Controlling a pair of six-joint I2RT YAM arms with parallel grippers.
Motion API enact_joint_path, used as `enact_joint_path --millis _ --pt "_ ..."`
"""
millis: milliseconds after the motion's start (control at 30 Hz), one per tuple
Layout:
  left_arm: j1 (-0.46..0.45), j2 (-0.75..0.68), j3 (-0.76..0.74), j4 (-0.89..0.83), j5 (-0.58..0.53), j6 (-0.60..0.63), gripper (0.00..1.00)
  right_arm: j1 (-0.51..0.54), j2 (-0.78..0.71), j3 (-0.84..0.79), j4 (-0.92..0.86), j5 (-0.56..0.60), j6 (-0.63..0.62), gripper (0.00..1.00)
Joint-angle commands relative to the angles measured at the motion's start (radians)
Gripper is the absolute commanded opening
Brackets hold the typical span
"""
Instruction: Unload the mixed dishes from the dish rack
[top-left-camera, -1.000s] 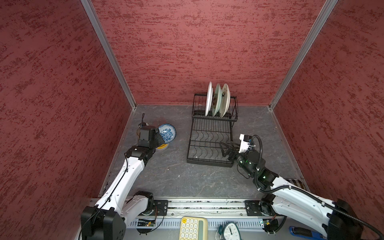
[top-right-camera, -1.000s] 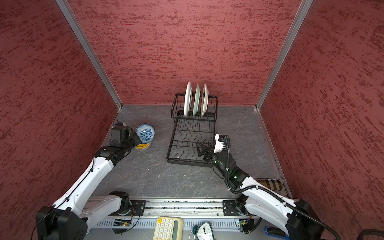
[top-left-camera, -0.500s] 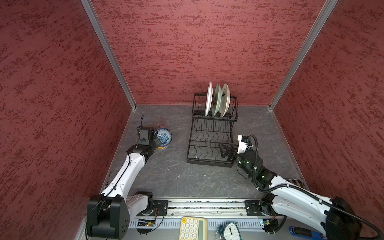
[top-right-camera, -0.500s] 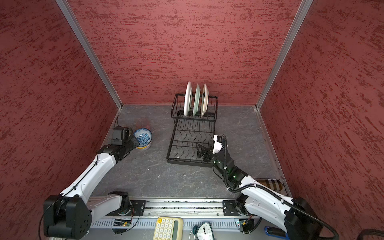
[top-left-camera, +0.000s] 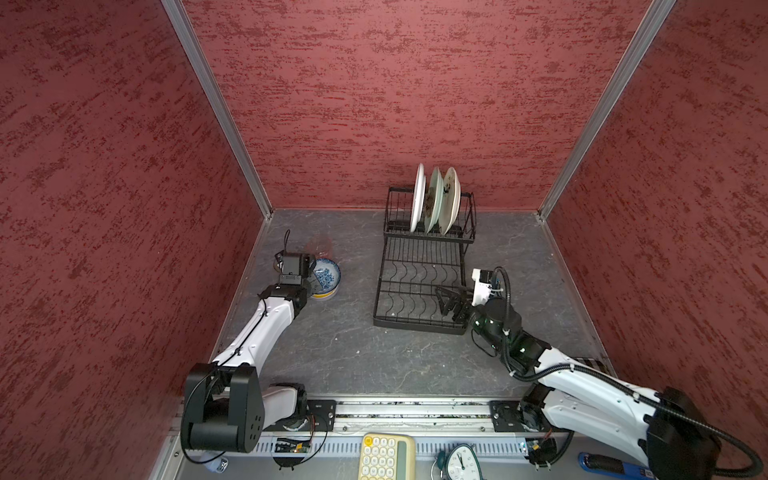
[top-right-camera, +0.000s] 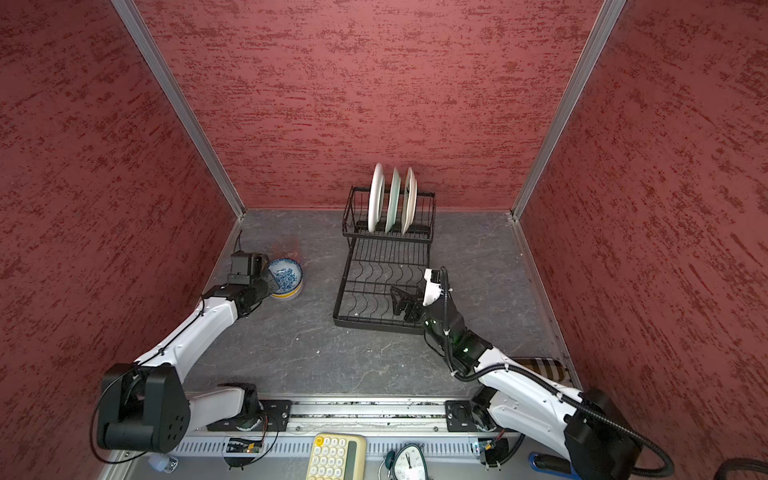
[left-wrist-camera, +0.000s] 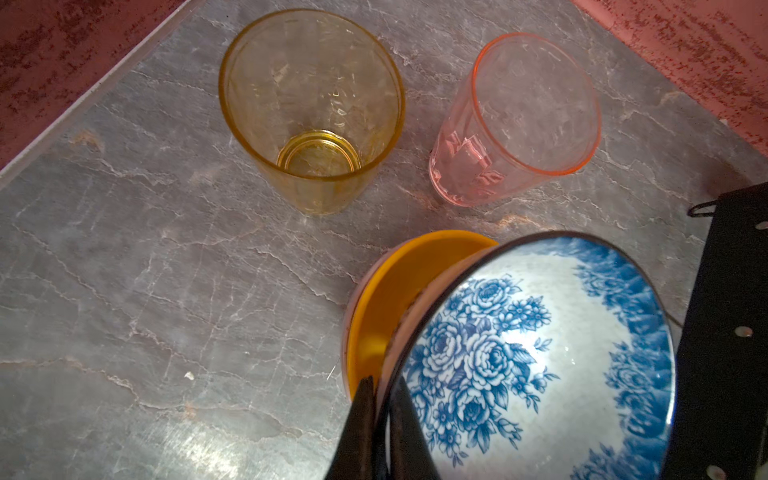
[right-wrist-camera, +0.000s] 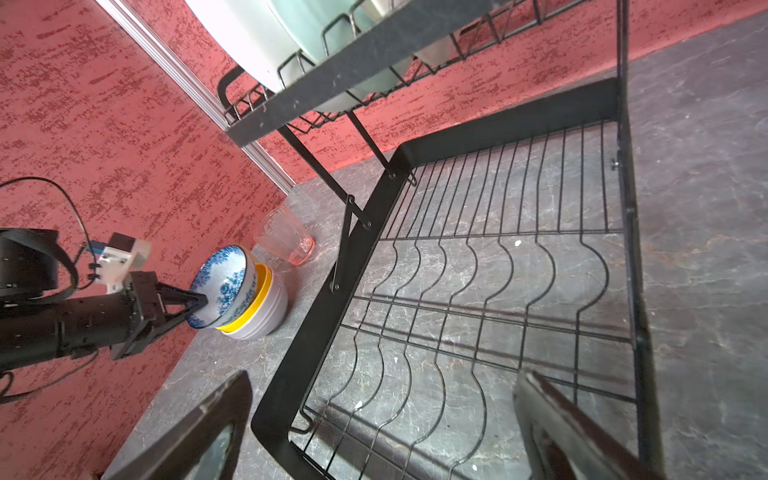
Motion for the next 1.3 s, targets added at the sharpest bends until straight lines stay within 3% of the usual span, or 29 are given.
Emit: enact_joint_path --millis 0,33,67,200,300,367,567,867,1033,1267 --pt "0.007 0.011 0.006 0.070 -0.009 0.016 0.08 0.001 0.012 0.039 -0.006 -0.003 0.003 0.99" --pt "0.007 0.016 0.008 0.070 -0.010 0.015 0.36 0.001 0.014 0.042 -0.007 -0.003 0.001 0.99" --pt "0.006 0.021 0.010 0.065 -0.013 0.014 0.56 0.001 0.017 0.044 -0.009 -0.004 0.000 0.99" --pt "0.006 0.021 0.020 0.053 -0.018 0.016 0.62 0.001 0.020 0.047 -0.007 -0.004 -0.001 0.99" --pt "0.006 -0.001 0.013 0.052 -0.017 0.010 0.79 0.001 0.029 0.050 -0.005 -0.007 -0.002 0.99" --pt "0.005 -0.015 0.010 0.052 -0.002 0.009 0.99 0.001 0.040 0.056 -0.004 -0.010 -0.003 0.99" --pt "-0.033 -0.063 0.038 -0.013 0.007 -0.007 0.99 0.001 0.058 0.113 -0.067 -0.018 -0.042 0.99" --pt "-0.216 -0.238 0.055 -0.095 -0.040 -0.062 1.00 0.000 -0.017 0.129 -0.154 0.076 -0.112 0.99" --pt "-0.336 -0.255 0.136 -0.121 -0.050 -0.070 0.99 0.000 -0.025 0.118 -0.171 0.081 -0.092 0.99" --pt "-0.494 -0.239 0.247 -0.152 -0.099 -0.058 1.00 -0.001 -0.022 0.099 -0.132 -0.063 -0.116 0.99"
